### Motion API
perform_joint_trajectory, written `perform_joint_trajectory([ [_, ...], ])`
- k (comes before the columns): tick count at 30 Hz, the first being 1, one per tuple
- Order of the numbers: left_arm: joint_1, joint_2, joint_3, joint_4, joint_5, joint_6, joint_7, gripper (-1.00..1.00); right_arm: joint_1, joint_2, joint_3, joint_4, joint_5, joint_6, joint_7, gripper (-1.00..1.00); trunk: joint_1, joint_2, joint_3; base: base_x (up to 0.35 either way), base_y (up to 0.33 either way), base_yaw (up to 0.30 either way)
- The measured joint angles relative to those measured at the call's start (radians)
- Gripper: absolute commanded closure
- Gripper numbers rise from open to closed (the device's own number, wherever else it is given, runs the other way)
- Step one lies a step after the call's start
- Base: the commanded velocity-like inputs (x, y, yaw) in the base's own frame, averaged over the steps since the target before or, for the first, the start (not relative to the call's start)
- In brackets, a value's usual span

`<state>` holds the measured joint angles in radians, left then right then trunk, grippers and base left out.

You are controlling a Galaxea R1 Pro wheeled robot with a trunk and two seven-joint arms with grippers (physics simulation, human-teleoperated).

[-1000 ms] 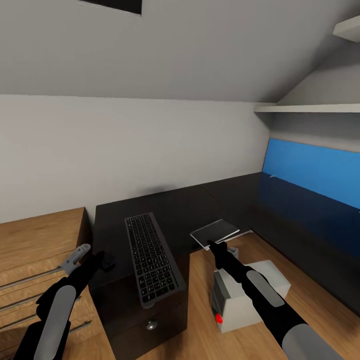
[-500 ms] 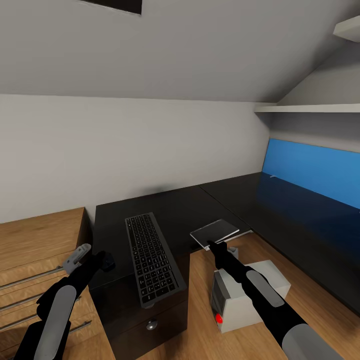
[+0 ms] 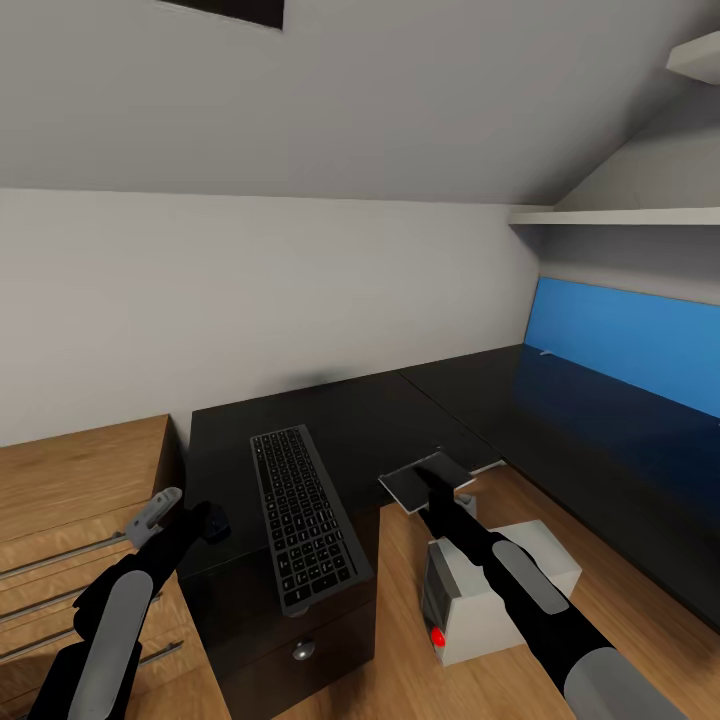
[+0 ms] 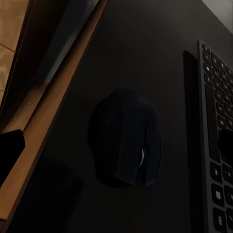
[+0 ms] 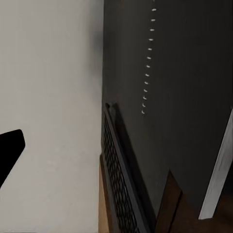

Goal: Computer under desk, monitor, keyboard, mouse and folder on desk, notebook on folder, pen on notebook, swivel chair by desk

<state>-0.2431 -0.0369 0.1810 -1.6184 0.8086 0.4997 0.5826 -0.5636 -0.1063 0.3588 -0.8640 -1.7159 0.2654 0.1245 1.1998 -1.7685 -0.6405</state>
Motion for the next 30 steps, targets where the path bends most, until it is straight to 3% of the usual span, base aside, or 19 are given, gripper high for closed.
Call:
perform_joint_trajectory([
  [20, 0.000, -0.001, 0.000, 0.000, 0.000, -0.005, 0.000, -1.00, 0.000, 0.000, 0.000, 0.000, 0.000, 0.000, 0.000, -1.00, 0.000, 0.000, 0.000, -0.001, 0.000, 0.000],
  [30, 0.000, -0.001, 0.000, 0.000, 0.000, -0.004, 0.000, -1.00, 0.000, 0.000, 0.000, 0.001, 0.000, 0.000, 0.000, -1.00, 0.000, 0.000, 0.000, -0.178, 0.000, 0.000],
])
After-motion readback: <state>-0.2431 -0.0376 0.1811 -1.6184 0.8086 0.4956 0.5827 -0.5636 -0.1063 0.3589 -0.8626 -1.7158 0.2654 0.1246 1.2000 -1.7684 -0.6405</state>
